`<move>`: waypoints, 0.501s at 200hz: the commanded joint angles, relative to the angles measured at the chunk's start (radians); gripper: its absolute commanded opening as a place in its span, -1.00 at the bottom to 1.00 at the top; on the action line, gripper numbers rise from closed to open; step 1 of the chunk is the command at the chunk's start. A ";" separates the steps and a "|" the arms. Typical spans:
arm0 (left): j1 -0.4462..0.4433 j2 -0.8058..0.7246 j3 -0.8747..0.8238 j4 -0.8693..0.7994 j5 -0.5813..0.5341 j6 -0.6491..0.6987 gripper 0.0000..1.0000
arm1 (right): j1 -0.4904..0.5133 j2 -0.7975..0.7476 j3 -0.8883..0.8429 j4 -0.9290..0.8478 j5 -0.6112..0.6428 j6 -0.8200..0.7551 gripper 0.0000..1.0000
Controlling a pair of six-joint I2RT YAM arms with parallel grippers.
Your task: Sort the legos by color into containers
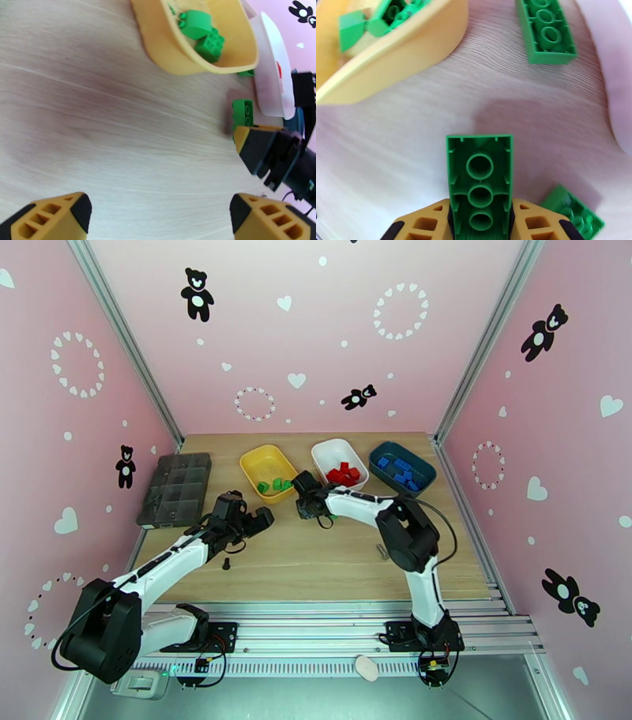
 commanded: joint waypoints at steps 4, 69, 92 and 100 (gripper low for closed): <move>0.005 0.017 0.027 0.042 0.054 -0.015 0.97 | 0.010 -0.121 -0.044 0.006 0.031 0.016 -0.37; 0.180 0.076 0.156 0.070 0.172 -0.026 0.97 | 0.013 -0.133 0.071 0.010 -0.087 0.005 -0.37; 0.255 0.097 0.186 0.093 0.211 -0.041 0.97 | 0.014 -0.049 0.208 -0.014 -0.119 0.003 -0.37; 0.280 0.106 0.187 0.107 0.230 -0.046 0.97 | 0.014 -0.015 0.256 -0.021 -0.126 0.003 -0.37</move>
